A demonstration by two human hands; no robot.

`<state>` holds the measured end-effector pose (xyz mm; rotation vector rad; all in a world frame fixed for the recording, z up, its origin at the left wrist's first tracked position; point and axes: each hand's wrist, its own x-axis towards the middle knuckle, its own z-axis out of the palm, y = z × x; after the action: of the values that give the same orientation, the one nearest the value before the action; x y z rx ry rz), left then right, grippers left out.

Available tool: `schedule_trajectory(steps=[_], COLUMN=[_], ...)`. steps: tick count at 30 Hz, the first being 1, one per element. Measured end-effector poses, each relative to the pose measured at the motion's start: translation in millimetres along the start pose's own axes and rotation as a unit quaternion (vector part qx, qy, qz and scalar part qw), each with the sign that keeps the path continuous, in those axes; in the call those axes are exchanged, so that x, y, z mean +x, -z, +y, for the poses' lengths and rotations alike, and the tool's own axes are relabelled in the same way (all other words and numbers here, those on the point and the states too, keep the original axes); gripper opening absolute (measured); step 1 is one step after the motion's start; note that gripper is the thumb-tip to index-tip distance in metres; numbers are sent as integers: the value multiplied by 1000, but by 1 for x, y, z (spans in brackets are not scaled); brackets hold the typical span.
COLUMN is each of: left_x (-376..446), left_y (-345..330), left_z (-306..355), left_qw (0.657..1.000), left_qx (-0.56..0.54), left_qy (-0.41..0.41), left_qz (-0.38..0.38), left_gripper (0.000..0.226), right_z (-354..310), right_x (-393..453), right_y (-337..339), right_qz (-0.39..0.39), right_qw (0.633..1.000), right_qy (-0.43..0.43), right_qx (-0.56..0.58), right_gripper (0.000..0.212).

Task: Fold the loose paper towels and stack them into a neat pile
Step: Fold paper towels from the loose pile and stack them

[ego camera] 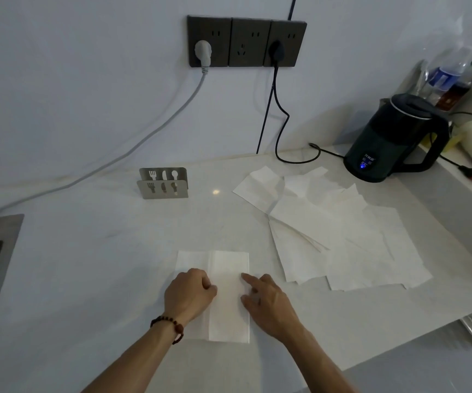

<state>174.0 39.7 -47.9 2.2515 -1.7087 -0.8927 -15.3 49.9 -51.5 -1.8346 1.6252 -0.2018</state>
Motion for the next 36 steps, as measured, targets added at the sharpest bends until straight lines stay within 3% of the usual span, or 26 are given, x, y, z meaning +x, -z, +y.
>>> schedule_trajectory(steps=[3,5,7,9,12,15,18,22,26,31,36], left_x=[-2,-4,-4,-4,-1,5,9,16,30,47,56], left_y=[-1,-3,-6,-8,-6,-4,-4,-9,-24,-44,-56], left_z=[-3,-6,-10,-12,-10,-11,-9,20,71,118,135], left_qw=[997,986,967,943,919,913,918,932,940,950,947], left_qx=[49,74,98,156,240,259,251,205,137,97,179], left_qy=[-27,-116,-226,-292,-290,-279,-285,-298,-313,-297,-260], left_qz=[60,98,67,-20,-114,-149,-116,-36,-22,-14,-51], left_gripper=[22,19,28,51,68,76,71,54,48,48,51], right_z=[0,1,2,3,5,8,10,26,59,90,94], right_x=[4,6,9,11,13,15,15,20,34,63,103], right_y=[-3,-5,-8,-9,-8,-7,-1,27,69,107,119], right_qz=[-16,-20,-21,-22,-18,-17,-1,100,193,238,205], right_qw=[999,997,997,997,996,996,999,994,977,949,940], right_qy=[3,7,9,9,16,24,27,17,-21,-3,35], right_qx=[-48,-68,-76,-77,-81,-84,-47,-39,-85,-209,-270], right_gripper=[53,53,54,54,55,55,46,30,25,33,54])
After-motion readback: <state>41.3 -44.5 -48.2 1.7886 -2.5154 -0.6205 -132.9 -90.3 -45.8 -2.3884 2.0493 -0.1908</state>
